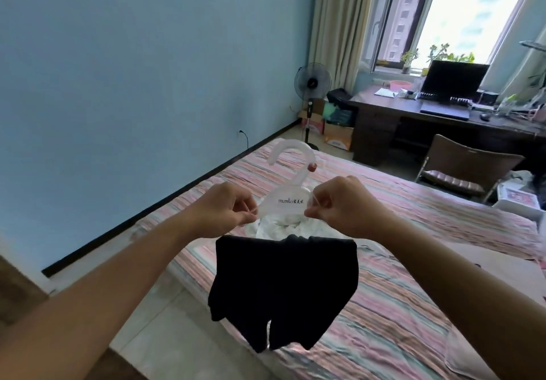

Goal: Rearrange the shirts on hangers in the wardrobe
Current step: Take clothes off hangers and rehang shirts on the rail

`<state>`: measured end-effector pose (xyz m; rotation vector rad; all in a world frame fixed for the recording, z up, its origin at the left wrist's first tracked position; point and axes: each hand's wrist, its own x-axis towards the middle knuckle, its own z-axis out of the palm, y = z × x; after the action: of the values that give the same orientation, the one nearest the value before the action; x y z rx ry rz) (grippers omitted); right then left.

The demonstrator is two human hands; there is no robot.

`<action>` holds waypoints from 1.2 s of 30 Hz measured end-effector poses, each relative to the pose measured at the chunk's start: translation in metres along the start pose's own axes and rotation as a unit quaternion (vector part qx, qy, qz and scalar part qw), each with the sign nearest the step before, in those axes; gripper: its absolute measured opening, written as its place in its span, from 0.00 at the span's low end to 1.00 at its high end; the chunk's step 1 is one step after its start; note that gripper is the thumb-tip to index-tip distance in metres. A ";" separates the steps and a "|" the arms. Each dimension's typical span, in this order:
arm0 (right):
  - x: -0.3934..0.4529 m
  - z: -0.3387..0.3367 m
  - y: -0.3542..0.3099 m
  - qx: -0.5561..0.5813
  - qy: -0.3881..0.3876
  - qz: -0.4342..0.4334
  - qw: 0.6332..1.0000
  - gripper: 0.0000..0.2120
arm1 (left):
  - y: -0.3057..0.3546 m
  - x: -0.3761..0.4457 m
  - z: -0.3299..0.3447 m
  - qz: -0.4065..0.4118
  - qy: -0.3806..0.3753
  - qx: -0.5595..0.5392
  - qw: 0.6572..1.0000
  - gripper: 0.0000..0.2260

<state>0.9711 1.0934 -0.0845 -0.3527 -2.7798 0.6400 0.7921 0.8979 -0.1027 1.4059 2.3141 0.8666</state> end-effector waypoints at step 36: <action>0.211 0.293 0.422 0.092 -0.143 0.282 0.944 0.19 | -0.260 0.354 0.340 -0.251 0.020 -0.005 0.968 0.08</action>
<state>0.7564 1.4090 -0.4879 -1.1183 -2.8439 1.1512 0.6232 1.2354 -0.5107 0.7371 2.5161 0.7465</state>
